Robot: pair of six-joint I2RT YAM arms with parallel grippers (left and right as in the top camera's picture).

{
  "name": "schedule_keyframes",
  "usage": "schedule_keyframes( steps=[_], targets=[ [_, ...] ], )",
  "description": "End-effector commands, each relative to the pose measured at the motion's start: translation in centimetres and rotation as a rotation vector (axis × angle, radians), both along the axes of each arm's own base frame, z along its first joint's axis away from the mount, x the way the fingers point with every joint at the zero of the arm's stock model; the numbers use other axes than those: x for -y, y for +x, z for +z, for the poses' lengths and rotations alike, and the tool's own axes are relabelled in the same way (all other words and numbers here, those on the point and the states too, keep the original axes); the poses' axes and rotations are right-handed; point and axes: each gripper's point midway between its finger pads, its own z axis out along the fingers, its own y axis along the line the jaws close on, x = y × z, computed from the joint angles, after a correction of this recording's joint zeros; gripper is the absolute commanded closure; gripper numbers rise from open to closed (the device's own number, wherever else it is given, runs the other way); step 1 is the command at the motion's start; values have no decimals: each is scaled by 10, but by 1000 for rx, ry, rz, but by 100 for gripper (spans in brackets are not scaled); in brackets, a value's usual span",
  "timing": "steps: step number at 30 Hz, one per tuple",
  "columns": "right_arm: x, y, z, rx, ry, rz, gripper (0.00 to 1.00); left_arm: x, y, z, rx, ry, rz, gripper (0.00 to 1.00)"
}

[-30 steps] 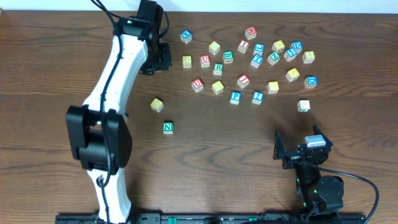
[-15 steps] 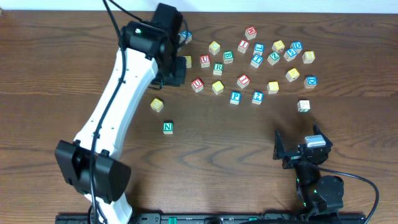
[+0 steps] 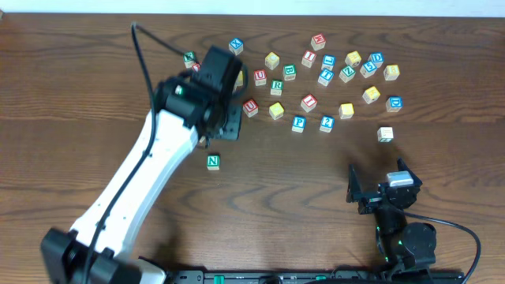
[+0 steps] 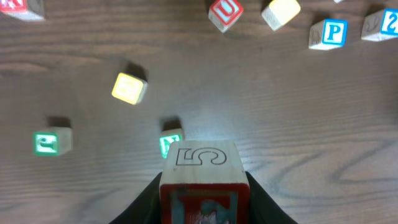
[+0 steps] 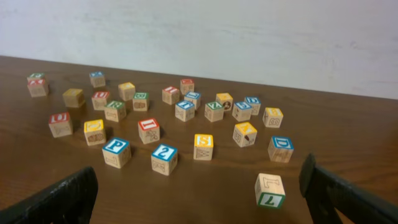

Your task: Spell out NEURIPS

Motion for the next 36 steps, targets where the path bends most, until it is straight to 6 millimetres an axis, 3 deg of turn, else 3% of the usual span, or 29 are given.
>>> schedule_keyframes(
  steps=[1, 14, 28, 36],
  targets=[
    [3, 0, -1, 2, -12, -11, 1, 2, -18, -10, -5, -40, 23, 92],
    [3, 0, -1, 2, -12, -11, 1, 8, -40, -75, -47, -65, 106, 92],
    [3, 0, -1, 2, -12, -11, 1, 0, -42, -113, -26, -56, 152, 92],
    [3, 0, -1, 2, -12, -11, 1, -2, -43, -120, -21, -54, 154, 92]
  ],
)
